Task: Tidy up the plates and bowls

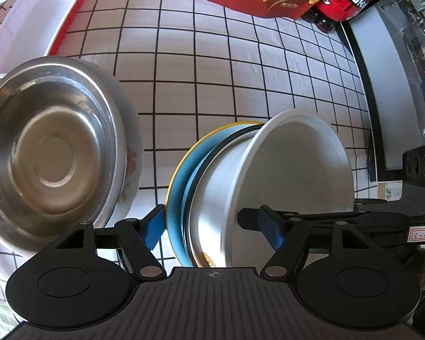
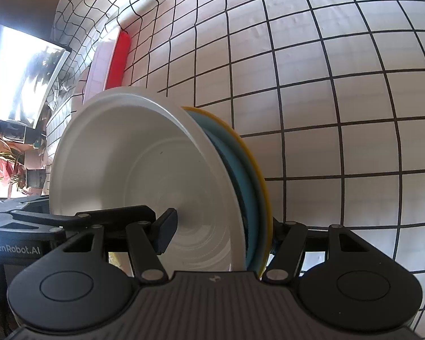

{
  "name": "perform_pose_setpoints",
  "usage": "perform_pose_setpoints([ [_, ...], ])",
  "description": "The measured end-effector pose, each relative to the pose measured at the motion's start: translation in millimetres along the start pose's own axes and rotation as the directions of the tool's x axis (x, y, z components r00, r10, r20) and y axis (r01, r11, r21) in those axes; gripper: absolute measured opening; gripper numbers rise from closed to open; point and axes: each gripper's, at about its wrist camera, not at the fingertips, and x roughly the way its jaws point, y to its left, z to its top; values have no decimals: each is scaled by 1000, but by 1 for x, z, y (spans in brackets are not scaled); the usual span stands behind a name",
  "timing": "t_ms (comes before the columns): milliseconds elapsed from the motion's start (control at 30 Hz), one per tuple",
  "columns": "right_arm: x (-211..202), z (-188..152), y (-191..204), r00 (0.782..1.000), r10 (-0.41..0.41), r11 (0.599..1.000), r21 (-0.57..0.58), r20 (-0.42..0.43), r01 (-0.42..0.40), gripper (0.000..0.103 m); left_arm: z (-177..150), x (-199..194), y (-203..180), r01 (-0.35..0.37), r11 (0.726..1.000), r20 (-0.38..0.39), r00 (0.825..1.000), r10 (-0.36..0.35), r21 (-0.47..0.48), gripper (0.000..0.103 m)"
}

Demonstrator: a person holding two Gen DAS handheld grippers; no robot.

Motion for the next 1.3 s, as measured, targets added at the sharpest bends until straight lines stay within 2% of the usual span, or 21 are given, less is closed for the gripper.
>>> perform_pose_setpoints([
  [300,-2,1,-1,1000,10,1000,-18,-1,-10,63,-1,0,1,15,1000,-13,1000,-15,16,77],
  [467,-2,0,-2,1000,9,999,-34,0,-9,62,3,7,0,23,999,-67,998,-21,24,76],
  [667,-1,-2,-3,1000,12,1000,-17,4,-12,62,1,7,2,29,999,-48,998,-28,14,76],
  [1033,-8,-1,2,999,-32,999,-20,-3,32,62,-1,4,2,63,998,-44,997,-63,1,76],
  [1300,-32,0,22,997,-68,997,-22,31,69,62,3,-20,-1,108,994,-3,994,-108,15,76],
])
